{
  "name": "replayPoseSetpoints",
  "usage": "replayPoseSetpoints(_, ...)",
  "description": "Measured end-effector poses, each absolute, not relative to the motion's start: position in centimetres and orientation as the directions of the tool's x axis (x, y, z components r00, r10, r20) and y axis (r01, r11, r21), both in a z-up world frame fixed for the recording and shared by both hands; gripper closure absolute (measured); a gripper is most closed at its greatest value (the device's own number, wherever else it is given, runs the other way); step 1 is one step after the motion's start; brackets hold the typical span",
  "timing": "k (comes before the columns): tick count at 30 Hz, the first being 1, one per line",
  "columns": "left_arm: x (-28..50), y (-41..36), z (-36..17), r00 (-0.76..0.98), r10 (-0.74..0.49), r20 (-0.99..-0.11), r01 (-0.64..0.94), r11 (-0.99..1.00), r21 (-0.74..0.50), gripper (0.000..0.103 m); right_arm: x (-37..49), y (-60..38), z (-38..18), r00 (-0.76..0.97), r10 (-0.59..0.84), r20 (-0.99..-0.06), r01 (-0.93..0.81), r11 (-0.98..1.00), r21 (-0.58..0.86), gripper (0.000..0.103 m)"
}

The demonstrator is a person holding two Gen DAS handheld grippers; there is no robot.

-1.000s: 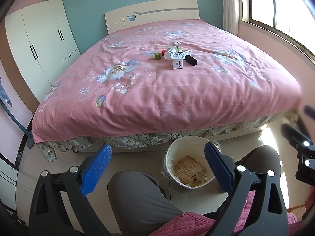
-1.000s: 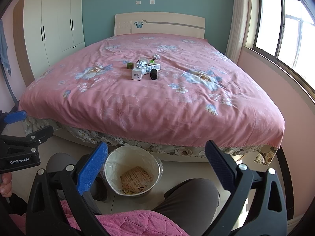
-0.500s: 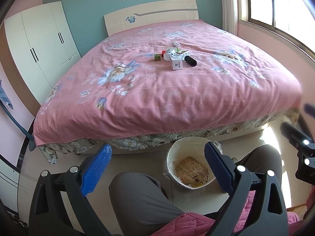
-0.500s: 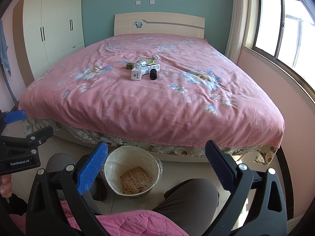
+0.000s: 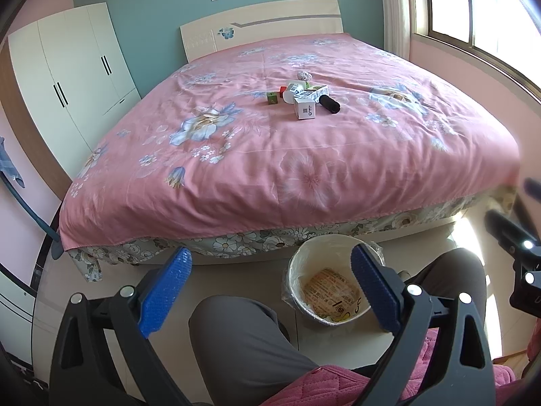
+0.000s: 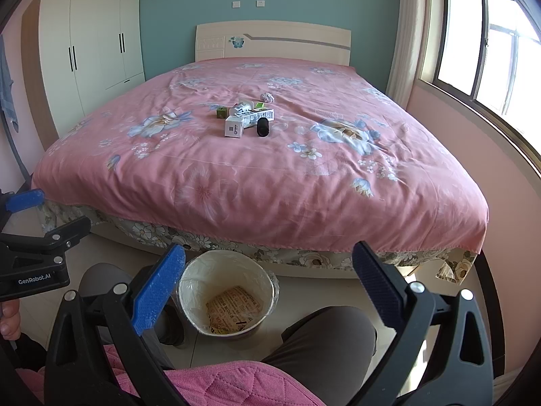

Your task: Collect trash

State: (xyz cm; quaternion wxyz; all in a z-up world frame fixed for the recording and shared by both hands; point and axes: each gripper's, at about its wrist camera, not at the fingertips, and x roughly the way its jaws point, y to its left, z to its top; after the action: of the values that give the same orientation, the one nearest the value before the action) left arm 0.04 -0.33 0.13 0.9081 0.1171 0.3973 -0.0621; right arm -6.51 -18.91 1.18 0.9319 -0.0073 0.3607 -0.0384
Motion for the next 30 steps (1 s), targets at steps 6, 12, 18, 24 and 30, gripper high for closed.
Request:
replayPoseSetpoints(6,0.01,-0.32,0.10,0.677,-0.020,-0.736,0.206,0.965,0.163,0.006,-6.50,-18.92,1.13,0.736,-0.077,-0.672,0.066,0.997,-0.041,0.006)
replayPoseSetpoints(12,-0.05,-0.36,0.07,0.678,-0.018,-0.735,0.205,0.965,0.165,0.006,-6.53,-18.93,1.03,0.736,-0.076,-0.672,0.066,0.997,-0.041,0.006)
replayPoseSetpoints(18,-0.07,-0.34,0.01,0.678,-0.018,-0.735,0.205,0.965,0.165,0.006,-6.62,-18.86,0.87,0.737,-0.076,-0.671,0.066,0.997,-0.041,0.006)
replayPoseSetpoints(24,-0.13,-0.38,-0.05,0.677,-0.017,-0.736,0.204,0.965,0.165,0.006,-6.76,-18.68,0.58,0.736,-0.077,-0.672,0.066,0.997,-0.042,0.006)
replayPoseSetpoints(30,-0.14,-0.34,-0.23,0.675,-0.017,-0.738,0.206,0.965,0.165,0.006,-6.28,-18.83,0.88,0.735,-0.078,-0.674,0.065,0.997,-0.044,0.006)
